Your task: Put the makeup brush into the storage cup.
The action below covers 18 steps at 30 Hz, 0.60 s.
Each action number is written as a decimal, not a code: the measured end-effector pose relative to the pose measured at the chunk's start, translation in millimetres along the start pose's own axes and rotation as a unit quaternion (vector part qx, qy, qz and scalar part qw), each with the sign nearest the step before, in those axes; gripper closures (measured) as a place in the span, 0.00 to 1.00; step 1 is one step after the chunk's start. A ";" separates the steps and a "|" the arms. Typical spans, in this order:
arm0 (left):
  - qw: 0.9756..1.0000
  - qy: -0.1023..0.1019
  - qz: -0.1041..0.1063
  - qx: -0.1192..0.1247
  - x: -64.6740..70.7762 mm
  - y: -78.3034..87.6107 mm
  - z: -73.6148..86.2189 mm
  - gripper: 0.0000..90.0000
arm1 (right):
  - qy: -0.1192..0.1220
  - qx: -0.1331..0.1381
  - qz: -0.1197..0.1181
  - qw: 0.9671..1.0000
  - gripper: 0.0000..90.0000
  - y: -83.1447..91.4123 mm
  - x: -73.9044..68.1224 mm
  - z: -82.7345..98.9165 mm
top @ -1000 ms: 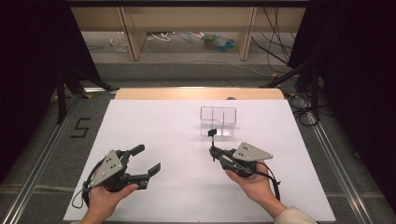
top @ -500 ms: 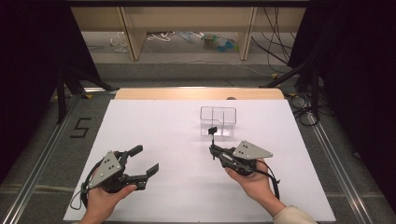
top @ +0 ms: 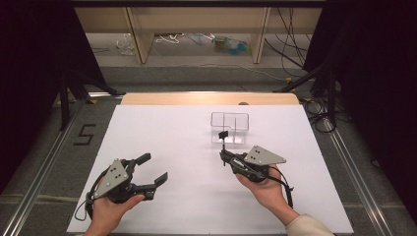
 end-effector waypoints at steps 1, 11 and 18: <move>1.000 0.001 0.000 0.000 0.0 0.0 0.0 0.18 | 0.000 0.001 0.001 1.000 0.95 -0.1 0.3 -0.5; 1.000 0.003 0.000 0.001 0.1 -0.3 0.1 0.18 | -0.008 0.003 0.002 1.000 0.95 -1.9 3.6 -3.6; 1.000 0.003 0.001 0.001 0.2 -0.4 0.2 0.18 | -0.002 0.008 0.012 1.000 0.95 -2.6 8.7 -6.8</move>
Point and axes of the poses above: each handheld gripper's, and its own axes: y roughly backward along the jaws, z roughly out of its underside, x roughly to its right, the point moved 9 cm from there along -y, roughly forward along the jaws, and after that the axes turned 10 degrees about -x, right-handed, at the moved point
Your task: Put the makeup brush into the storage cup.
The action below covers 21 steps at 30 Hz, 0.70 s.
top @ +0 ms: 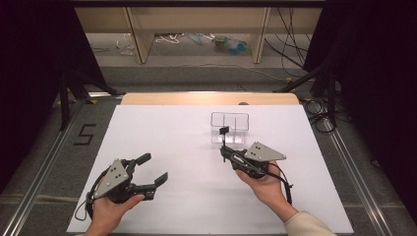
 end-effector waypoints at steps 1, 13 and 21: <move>1.000 0.000 0.000 0.000 0.0 0.0 -0.1 0.18 | -0.001 0.000 0.000 1.000 0.95 -0.1 0.3 -0.2; 1.000 0.005 0.000 0.000 0.2 -0.5 0.4 0.19 | -0.004 0.003 0.004 1.000 0.95 -1.5 4.9 -3.0; 1.000 0.007 0.001 0.001 0.2 -0.6 0.4 0.19 | -0.006 0.005 0.010 1.000 0.95 -3.0 8.2 -4.5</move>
Point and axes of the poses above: each handheld gripper's, and its own axes: y roughly backward along the jaws, z roughly out of its underside, x roughly to its right, the point moved 9 cm from there along -y, roughly forward along the jaws, and after that the axes turned 10 degrees about -x, right-handed, at the moved point
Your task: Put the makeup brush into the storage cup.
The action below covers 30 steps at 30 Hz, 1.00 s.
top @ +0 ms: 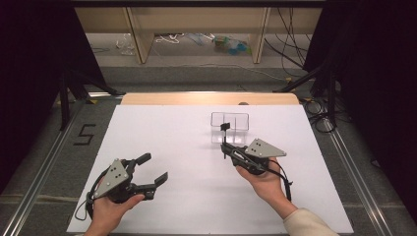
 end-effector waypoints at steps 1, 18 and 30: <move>1.000 0.000 0.000 0.000 0.0 0.0 0.0 0.19 | 0.000 0.000 0.000 1.000 0.95 -0.2 0.2 -0.1; 1.000 0.000 0.000 0.000 -0.2 -0.1 0.1 0.19 | -0.002 -0.003 0.003 1.000 0.95 -2.7 3.6 -1.6; 1.000 -0.005 0.000 -0.002 -0.6 -0.1 0.4 0.19 | -0.003 0.001 0.004 1.000 0.95 -6.4 5.6 -3.9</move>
Point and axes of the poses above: each handheld gripper's, and its own axes: y roughly backward along the jaws, z roughly out of its underside, x roughly to its right, the point moved 9 cm from there along -y, roughly forward along the jaws, and after that the axes turned 10 degrees about -x, right-handed, at the moved point
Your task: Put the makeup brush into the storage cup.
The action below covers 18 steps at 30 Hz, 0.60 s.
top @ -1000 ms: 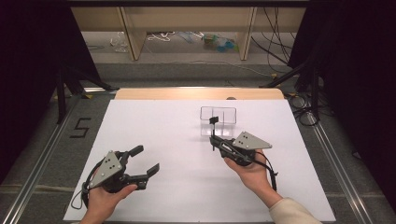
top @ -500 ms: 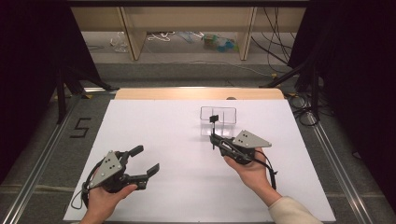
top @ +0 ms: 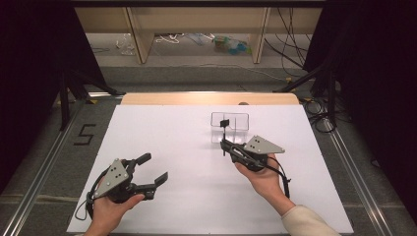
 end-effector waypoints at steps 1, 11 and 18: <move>1.000 0.000 0.000 0.000 0.0 0.0 0.0 0.19 | -0.001 -0.002 0.001 1.000 0.95 -0.3 0.3 0.1; 1.000 0.000 0.000 0.001 0.1 0.0 -0.2 0.19 | -0.002 -0.003 0.004 1.000 0.95 -2.5 2.4 -0.3; 1.000 0.000 0.001 0.001 0.3 -0.1 -0.2 0.19 | -0.007 -0.003 0.006 1.000 0.95 -3.7 4.4 -0.6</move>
Point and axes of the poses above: each handheld gripper's, and its own axes: y roughly backward along the jaws, z roughly out of its underside, x roughly to its right, the point moved 9 cm from there along -y, roughly forward along the jaws, and after that the axes turned 10 degrees about -x, right-handed, at the moved point
